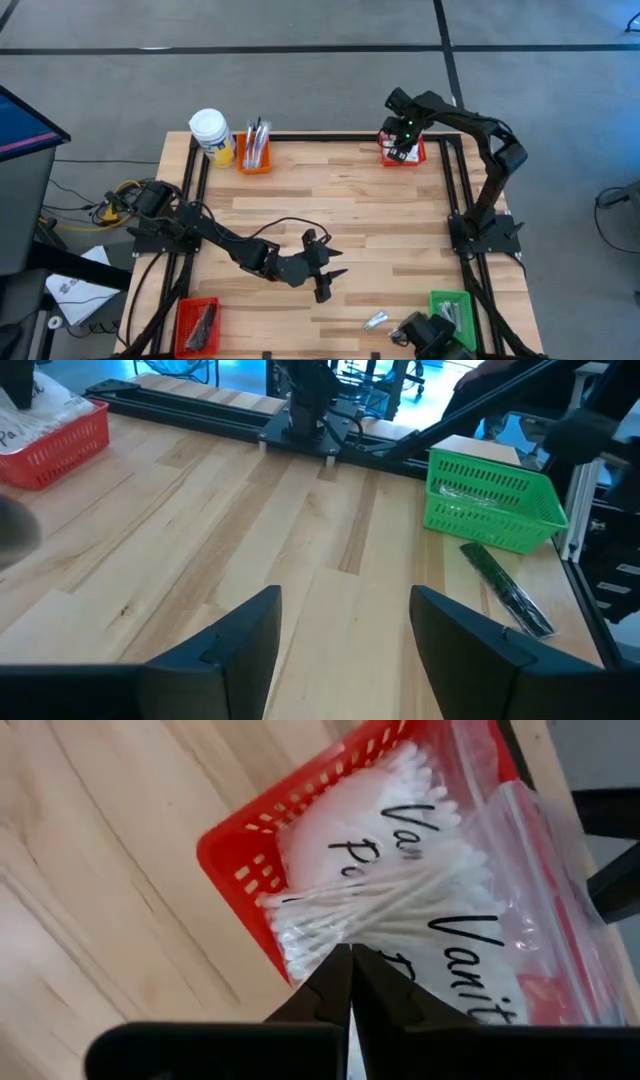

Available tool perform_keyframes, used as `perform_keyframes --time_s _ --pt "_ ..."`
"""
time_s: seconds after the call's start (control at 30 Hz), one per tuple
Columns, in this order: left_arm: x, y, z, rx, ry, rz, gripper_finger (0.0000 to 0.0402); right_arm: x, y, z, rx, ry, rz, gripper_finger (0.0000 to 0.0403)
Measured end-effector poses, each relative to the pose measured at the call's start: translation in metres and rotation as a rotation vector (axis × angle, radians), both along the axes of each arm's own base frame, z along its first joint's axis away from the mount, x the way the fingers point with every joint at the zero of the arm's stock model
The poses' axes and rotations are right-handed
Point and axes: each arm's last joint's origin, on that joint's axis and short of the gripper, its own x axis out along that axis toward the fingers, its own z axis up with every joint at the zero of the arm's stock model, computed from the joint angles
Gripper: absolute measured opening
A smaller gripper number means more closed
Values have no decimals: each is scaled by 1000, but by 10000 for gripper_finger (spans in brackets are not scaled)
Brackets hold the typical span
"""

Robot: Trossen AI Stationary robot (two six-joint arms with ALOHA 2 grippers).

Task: Pick & Place Travel size toiletries
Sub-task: Stack the cotton pack on top of the cotton bag in the red bin

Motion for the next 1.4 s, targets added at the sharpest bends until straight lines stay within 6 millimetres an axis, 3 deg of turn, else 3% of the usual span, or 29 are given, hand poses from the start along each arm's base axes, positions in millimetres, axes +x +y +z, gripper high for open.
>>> perform_keyframes --time_s 0.13,0.47,0.73,1.03,1.4 --pt "0 0 0 3 3 -1 213 -5 -5 -1 2 -1 -23 1" --pt "0 0 0 3 4 -1 213 -24 -10 17 -52 -31 -114 1" --pt "0 0 0 2 3 0 213 -33 -10 -7 -95 50 -132 0" --pt "0 0 0 2 4 0 213 -45 -20 -7 -152 81 -207 0" --pt "0 0 0 2 4 0 213 -41 -21 -8 -170 108 -211 0"
